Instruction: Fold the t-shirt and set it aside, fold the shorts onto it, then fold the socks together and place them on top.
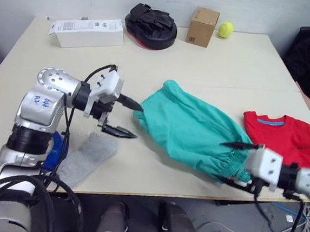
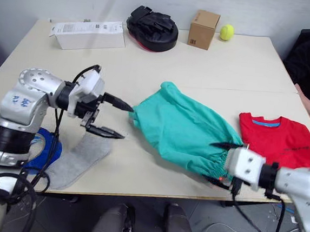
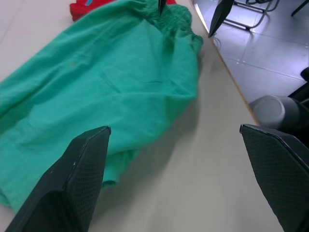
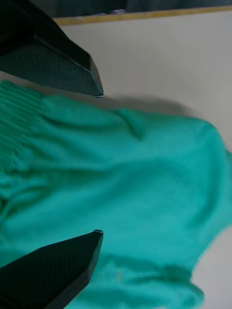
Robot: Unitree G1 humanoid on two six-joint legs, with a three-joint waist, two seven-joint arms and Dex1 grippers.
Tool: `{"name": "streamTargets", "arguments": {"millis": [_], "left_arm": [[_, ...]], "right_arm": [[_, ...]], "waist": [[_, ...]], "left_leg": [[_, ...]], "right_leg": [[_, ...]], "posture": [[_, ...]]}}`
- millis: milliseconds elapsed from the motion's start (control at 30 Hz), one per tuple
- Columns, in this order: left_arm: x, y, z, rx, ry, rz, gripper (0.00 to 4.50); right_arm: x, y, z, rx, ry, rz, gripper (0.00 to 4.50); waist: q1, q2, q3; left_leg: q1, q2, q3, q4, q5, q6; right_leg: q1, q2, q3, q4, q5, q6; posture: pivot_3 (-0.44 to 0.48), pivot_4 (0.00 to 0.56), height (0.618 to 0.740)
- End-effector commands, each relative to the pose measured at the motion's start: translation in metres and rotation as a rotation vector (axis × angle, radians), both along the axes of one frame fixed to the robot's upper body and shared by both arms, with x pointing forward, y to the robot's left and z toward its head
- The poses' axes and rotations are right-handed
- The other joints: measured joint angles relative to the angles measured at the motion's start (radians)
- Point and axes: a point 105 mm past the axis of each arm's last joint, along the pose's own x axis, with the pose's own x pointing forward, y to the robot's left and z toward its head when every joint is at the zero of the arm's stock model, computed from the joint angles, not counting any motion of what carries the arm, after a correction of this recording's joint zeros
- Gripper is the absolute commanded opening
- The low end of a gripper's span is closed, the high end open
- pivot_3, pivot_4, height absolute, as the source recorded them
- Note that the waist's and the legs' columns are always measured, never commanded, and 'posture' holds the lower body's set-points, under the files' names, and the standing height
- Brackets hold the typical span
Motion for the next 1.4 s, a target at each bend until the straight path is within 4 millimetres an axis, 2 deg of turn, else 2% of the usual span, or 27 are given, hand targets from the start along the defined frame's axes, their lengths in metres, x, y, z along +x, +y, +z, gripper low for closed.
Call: {"name": "streamTargets", "arguments": {"millis": [33,133,300,433,533,900,933,1400], "left_arm": [[-0.012,-0.006,0.014,-0.013,-0.054,-0.029,4.5],[-0.014,-0.006,0.016,-0.016,-0.057,-0.017,4.5],[-0.018,-0.004,0.015,-0.012,-0.056,0.0,4.5],[-0.021,-0.001,0.012,0.002,-0.052,0.011,4.5],[-0.021,0.002,0.011,0.01,-0.048,0.018,4.5],[-0.021,0.009,0.008,0.027,-0.048,0.045,4.5],[-0.021,0.009,0.007,0.027,-0.049,0.046,4.5],[-0.027,0.011,0.003,0.034,-0.036,0.047,4.5]], "right_arm": [[-0.003,0.016,-0.011,-0.044,-0.098,0.038,4.47],[0.0,0.02,-0.025,-0.089,-0.137,0.038,4.47],[0.024,0.019,-0.039,-0.142,-0.25,-0.037,4.47],[0.035,0.015,-0.05,-0.154,-0.269,-0.074,4.47],[0.037,0.016,-0.054,-0.167,-0.268,-0.047,3.87],[0.037,0.019,-0.055,-0.209,-0.27,0.097,0.2],[0.035,0.019,-0.056,-0.219,-0.268,0.122,0.03],[-0.014,0.006,-0.051,-0.333,-0.351,0.626,0.03]], "waist": [[0.001,0.0,0.0],[0.001,0.0,0.0],[-0.01,-0.001,-0.001],[-0.02,-0.001,-0.001],[-0.022,-0.004,-0.002],[-0.019,-0.004,-0.003],[-0.019,-0.004,-0.003],[-0.019,-0.004,-0.002]], "left_leg": [[0.001,0.0,0.0,0.0,0.0,0.0],[0.003,-0.001,0.001,0.0,0.0,0.0],[0.004,0.0,0.001,0.0,0.0,-0.001],[0.005,0.0,0.0,-0.001,0.002,-0.005],[0.007,0.001,0.001,-0.002,0.002,-0.005],[0.009,0.0,0.0,-0.002,0.0,-0.002],[0.009,0.0,0.0,-0.002,0.0,-0.002],[0.008,0.0,-0.001,-0.002,-0.001,-0.001]], "right_leg": [[0.001,0.0,0.0,0.0,0.0,0.0],[0.002,-0.001,0.0,0.0,0.0,0.0],[0.002,-0.001,0.0,0.001,-0.001,-0.002],[0.003,-0.001,0.0,0.001,-0.002,-0.003],[0.004,0.0,0.0,0.001,-0.002,-0.003],[0.007,-0.002,0.001,0.001,-0.002,-0.003],[0.007,-0.002,0.0,0.001,-0.002,-0.003],[0.007,-0.004,0.001,-0.001,-0.003,-0.003]], "posture": [[0.0,0.15,0.74],[0.0,0.15,0.74],[0.0,0.15,0.74],[0.0,0.15,0.74],[0.0,0.15,0.74],[0.0,0.15,0.74],[0.0,0.15,0.74],[0.0,0.15,0.74]]}}
